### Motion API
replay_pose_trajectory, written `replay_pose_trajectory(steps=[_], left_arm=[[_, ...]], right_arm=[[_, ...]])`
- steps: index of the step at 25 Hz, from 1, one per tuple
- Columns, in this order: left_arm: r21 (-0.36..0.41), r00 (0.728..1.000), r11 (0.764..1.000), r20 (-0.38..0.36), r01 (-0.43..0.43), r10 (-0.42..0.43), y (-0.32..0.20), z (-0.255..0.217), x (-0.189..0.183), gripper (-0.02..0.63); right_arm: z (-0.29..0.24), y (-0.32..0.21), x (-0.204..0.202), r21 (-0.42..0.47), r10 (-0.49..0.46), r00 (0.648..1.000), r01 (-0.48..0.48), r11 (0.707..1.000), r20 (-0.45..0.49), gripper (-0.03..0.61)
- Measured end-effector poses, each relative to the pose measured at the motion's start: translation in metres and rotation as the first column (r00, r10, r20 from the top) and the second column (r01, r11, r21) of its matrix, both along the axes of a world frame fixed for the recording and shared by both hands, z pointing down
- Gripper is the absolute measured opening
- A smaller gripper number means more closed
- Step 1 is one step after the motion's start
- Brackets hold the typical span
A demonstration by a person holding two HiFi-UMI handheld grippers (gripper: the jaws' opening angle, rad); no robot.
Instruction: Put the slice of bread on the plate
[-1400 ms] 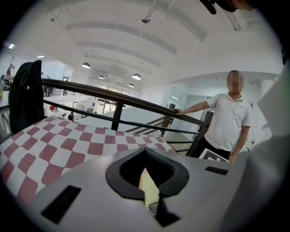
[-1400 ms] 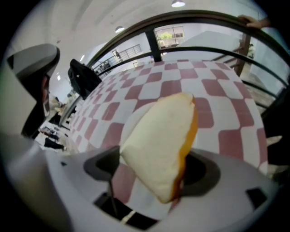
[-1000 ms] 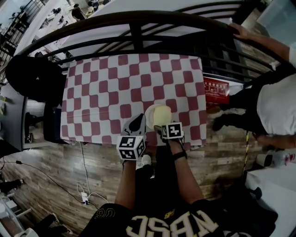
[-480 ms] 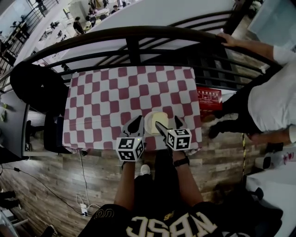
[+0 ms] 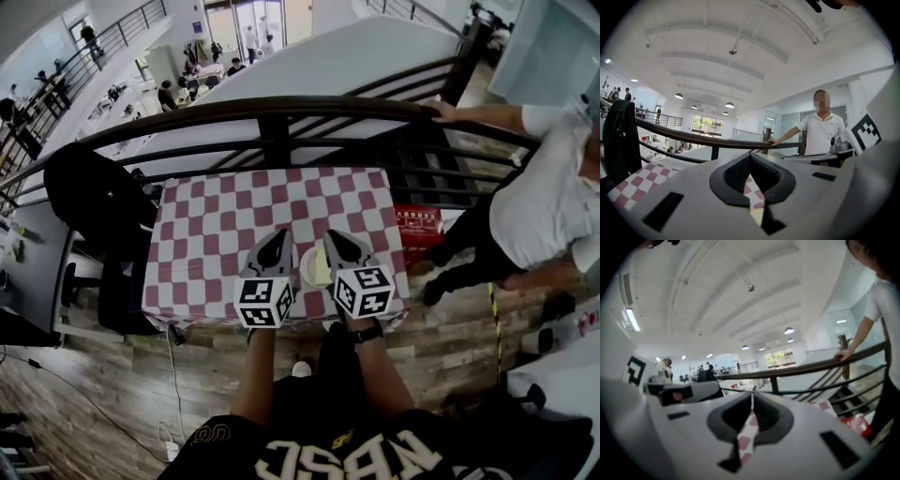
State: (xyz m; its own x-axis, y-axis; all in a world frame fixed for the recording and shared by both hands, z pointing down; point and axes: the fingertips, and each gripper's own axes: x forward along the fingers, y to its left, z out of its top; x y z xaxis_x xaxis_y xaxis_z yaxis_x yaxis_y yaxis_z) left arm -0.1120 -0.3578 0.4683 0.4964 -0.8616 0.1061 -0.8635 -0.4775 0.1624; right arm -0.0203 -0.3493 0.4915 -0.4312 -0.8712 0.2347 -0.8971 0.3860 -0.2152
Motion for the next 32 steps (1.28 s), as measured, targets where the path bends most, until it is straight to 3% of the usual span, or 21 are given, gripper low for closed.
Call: replay_pose_trajectory(steps=[8,17,27,32], left_arm=[[0.144,1.0,0.99,0.021,-0.011,0.008,0.024,-0.06,-0.006,0.018],[0.164,1.0,0.986,0.021,-0.021,0.018,0.052,-0.064,-0.015,0.018],[0.147,0.999,0.989,0.036,0.01,-0.016,0.046,-0.06,-0.02,0.018],[0.177,1.0,0.984,0.007,-0.015,0.014,0.072,-0.063,-0.044,0.018]], right_arm=[[-0.057,0.029,-0.025,0.112,-0.004,0.998,0.01,0.994,-0.056,0.014],[-0.084,0.062,-0.022,0.207,0.082,0.992,-0.062,0.976,-0.093,0.014],[-0.082,0.054,-0.016,0.201,0.078,0.994,-0.063,0.978,-0.071,0.014],[-0.09,0.082,-0.048,0.245,0.1,0.99,-0.072,0.967,-0.103,0.014]])
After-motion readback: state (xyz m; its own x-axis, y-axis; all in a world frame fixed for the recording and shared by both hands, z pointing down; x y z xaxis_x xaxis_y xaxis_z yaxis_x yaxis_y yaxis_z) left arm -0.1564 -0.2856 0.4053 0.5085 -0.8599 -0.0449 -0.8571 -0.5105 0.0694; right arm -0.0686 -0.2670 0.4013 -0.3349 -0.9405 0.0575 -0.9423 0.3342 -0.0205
